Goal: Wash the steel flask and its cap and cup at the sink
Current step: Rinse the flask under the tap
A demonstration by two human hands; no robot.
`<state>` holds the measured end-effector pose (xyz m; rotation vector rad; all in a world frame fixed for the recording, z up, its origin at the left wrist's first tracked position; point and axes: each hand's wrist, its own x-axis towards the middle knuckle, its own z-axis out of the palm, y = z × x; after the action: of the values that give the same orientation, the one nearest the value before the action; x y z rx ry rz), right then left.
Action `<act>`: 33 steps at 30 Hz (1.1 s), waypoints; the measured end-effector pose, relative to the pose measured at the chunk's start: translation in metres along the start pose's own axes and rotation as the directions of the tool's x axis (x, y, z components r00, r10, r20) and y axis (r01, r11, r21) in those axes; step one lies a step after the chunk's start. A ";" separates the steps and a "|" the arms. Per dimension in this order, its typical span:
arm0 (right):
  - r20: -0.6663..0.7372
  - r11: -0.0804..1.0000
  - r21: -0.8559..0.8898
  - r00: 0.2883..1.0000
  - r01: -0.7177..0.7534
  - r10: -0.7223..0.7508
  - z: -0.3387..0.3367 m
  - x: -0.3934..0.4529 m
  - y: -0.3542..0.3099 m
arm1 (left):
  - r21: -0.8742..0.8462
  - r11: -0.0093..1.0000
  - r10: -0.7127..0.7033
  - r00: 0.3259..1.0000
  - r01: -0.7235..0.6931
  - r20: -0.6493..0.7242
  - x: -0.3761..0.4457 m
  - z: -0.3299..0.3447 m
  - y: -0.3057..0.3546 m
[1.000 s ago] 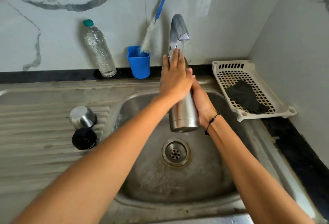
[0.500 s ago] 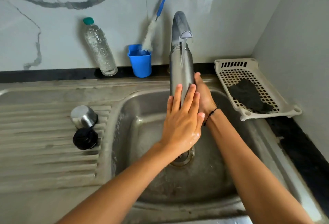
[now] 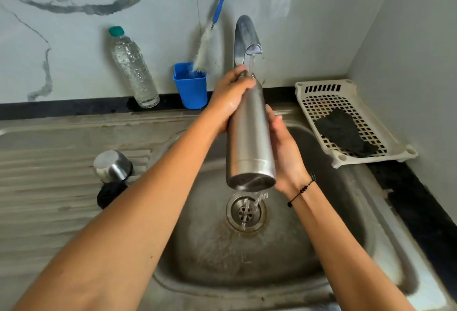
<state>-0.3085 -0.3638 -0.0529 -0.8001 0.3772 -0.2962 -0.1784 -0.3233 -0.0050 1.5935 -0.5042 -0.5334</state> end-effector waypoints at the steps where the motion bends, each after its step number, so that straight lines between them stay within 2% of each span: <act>1: -0.013 0.999 0.018 0.999 -0.045 0.045 0.001 0.003 0.000 | -0.107 0.994 -0.008 1.000 0.007 -0.009 -0.001 -0.001 -0.002; 2: -0.029 0.995 0.017 0.995 -0.095 0.095 0.001 0.005 -0.001 | -0.134 0.991 -0.003 1.000 0.000 -0.016 -0.002 0.000 -0.007; 3: -0.041 0.990 0.008 0.989 -0.143 0.144 0.000 0.009 -0.001 | -0.068 0.998 0.015 1.000 -0.016 -0.019 -0.004 0.003 -0.011; 4: -0.057 0.985 -0.004 0.983 -0.175 0.175 0.000 0.011 -0.001 | 0.071 0.997 0.037 0.999 -0.035 -0.019 -0.006 0.005 -0.016; 6: -0.086 0.979 -0.058 0.978 -0.195 0.189 -0.002 0.016 -0.002 | 0.354 0.932 0.086 0.996 -0.078 -0.008 -0.010 0.007 -0.021; 7: -0.097 0.977 -0.079 0.977 -0.198 0.190 -0.003 0.020 -0.003 | 0.432 0.896 0.108 0.994 -0.105 0.018 -0.016 0.007 -0.023; 10: -0.102 0.974 -0.138 0.981 -0.179 0.165 0.000 0.030 -0.014 | 0.526 0.817 0.170 0.971 -0.235 0.169 -0.052 0.012 -0.034; 14: -0.173 0.949 -0.275 0.979 -0.154 0.109 0.007 0.041 -0.022 | 0.745 0.531 0.357 0.903 -0.405 0.237 -0.113 0.023 -0.063; 16: -0.196 0.922 -0.358 0.977 -0.146 0.078 0.005 0.040 -0.019 | 0.789 0.475 0.370 0.902 -0.389 0.222 -0.114 0.024 -0.066; 17: -0.196 0.920 -0.370 0.979 -0.127 0.056 0.005 0.039 -0.017 | 0.812 0.459 0.329 0.918 -0.361 0.221 -0.104 0.027 -0.067; 19: -0.155 0.939 -0.337 0.988 -0.076 0.024 0.001 0.034 -0.011 | 0.860 0.412 0.248 0.945 -0.302 0.213 -0.074 0.032 -0.066; 21: -0.151 0.940 -0.340 0.988 -0.026 -0.027 0.000 0.025 -0.009 | 0.899 0.351 0.263 0.949 -0.263 0.176 -0.043 0.032 -0.060; 26: -0.166 0.904 -0.420 0.986 -0.080 0.011 -0.002 0.009 -0.005 | 0.925 0.325 0.268 0.957 -0.195 0.107 0.014 0.025 -0.017; 28: -0.183 0.913 -0.396 0.983 -0.101 0.029 -0.003 0.010 -0.004 | 0.927 0.337 0.257 0.963 -0.163 0.076 0.022 0.024 -0.006; 31: -0.173 0.924 -0.377 0.985 -0.059 -0.007 0.003 0.016 -0.011 | 0.887 0.421 0.267 0.961 -0.187 0.076 -0.002 0.028 -0.006; 33: -0.160 0.929 -0.369 0.985 -0.003 -0.061 0.004 0.024 -0.016 | 0.879 0.401 0.267 0.951 -0.257 0.156 -0.038 0.033 -0.019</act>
<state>-0.2874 -0.3815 -0.0441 -1.1553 0.5925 -0.3267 -0.2285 -0.3243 -0.0244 2.4693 -1.1528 0.0663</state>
